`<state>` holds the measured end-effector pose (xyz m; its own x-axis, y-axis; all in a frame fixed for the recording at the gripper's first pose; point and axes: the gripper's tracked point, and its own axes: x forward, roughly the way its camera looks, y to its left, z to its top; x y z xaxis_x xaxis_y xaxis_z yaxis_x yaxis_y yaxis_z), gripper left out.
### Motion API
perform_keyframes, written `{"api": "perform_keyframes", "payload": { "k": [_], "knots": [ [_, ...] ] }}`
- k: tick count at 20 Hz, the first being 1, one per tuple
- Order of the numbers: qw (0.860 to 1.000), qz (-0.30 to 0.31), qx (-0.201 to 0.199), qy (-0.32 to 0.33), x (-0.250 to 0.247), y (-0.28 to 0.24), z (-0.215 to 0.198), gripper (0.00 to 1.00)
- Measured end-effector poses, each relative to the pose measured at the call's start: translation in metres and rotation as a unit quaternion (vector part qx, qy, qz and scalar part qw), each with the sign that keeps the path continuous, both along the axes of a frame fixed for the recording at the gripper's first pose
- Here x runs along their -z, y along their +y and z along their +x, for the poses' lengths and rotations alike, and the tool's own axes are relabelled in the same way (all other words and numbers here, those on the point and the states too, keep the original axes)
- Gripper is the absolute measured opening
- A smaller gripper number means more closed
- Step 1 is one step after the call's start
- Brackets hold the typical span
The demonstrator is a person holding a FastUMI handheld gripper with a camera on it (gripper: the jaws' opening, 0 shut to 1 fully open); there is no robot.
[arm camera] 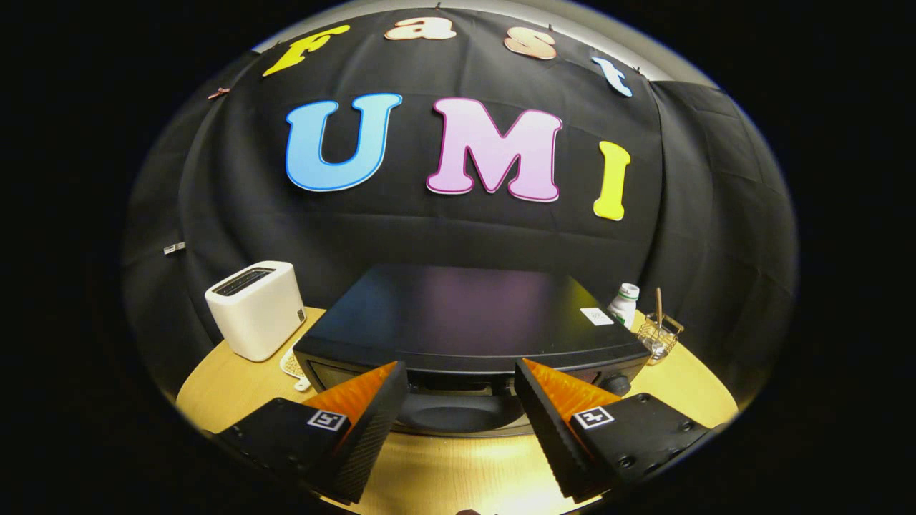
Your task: Open the toaster oven, put the food inside, and close the toaster oven door.
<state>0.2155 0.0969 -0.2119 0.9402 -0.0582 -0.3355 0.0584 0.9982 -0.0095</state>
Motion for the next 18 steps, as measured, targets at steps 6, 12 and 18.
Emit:
{"api": "perform_keyframes", "payload": {
  "k": [6, 12, 18],
  "knots": [
    [0.999, 0.037, 0.001, 0.018, 0.003, 0.002, 0.004, 0.97],
    [0.998, 0.039, -0.022, 0.039, 0.009, 0.005, -0.017, 0.97],
    [0.996, 0.046, -0.012, 0.07, 0.03, 0.006, -0.069, 0.97]
  ]
}}
